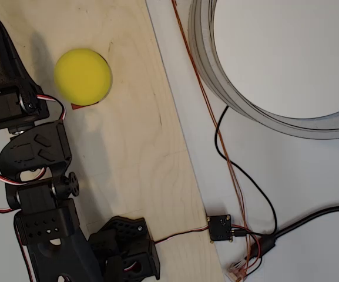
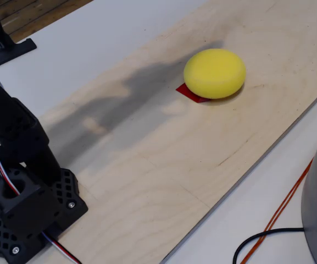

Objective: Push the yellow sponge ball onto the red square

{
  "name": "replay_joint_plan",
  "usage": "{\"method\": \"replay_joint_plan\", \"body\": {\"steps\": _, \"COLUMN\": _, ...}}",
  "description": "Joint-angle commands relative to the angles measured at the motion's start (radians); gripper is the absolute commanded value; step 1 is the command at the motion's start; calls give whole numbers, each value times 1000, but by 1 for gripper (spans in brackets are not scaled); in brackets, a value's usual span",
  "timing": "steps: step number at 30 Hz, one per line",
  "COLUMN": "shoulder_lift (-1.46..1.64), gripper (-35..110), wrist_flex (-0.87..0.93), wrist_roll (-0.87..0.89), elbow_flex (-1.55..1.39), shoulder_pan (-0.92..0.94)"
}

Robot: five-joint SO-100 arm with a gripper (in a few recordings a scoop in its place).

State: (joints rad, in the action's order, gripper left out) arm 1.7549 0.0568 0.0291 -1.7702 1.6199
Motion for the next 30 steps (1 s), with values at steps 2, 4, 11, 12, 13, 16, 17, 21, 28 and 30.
{"method": "replay_joint_plan", "body": {"steps": 2, "shoulder_lift": 44, "gripper": 22, "wrist_flex": -48, "wrist_roll": -38, "elbow_flex": -38, "shoulder_pan": -14}}
{"method": "replay_joint_plan", "body": {"steps": 4, "shoulder_lift": 55, "gripper": 34, "wrist_flex": -67, "wrist_roll": -100, "elbow_flex": -66, "shoulder_pan": -29}}
{"method": "replay_joint_plan", "body": {"steps": 11, "shoulder_lift": 55, "gripper": 35, "wrist_flex": -71, "wrist_roll": -86, "elbow_flex": -63, "shoulder_pan": -29}}
{"method": "replay_joint_plan", "body": {"steps": 12, "shoulder_lift": 60, "gripper": 29, "wrist_flex": -81, "wrist_roll": -78, "elbow_flex": -63, "shoulder_pan": -29}}
{"method": "replay_joint_plan", "body": {"steps": 13, "shoulder_lift": 63, "gripper": 13, "wrist_flex": -117, "wrist_roll": -46, "elbow_flex": -67, "shoulder_pan": -25}}
{"method": "replay_joint_plan", "body": {"steps": 16, "shoulder_lift": 40, "gripper": 0, "wrist_flex": -115, "wrist_roll": -5, "elbow_flex": -38, "shoulder_pan": -5}}
{"method": "replay_joint_plan", "body": {"steps": 17, "shoulder_lift": 34, "gripper": 0, "wrist_flex": -114, "wrist_roll": 14, "elbow_flex": -44, "shoulder_pan": 5}}
{"method": "replay_joint_plan", "body": {"steps": 21, "shoulder_lift": 29, "gripper": 0, "wrist_flex": -118, "wrist_roll": 26, "elbow_flex": -55, "shoulder_pan": 9}}
{"method": "replay_joint_plan", "body": {"steps": 28, "shoulder_lift": 54, "gripper": 29, "wrist_flex": -123, "wrist_roll": -104, "elbow_flex": -77, "shoulder_pan": -37}}
{"method": "replay_joint_plan", "body": {"steps": 30, "shoulder_lift": 49, "gripper": 28, "wrist_flex": -123, "wrist_roll": -91, "elbow_flex": -78, "shoulder_pan": -35}}
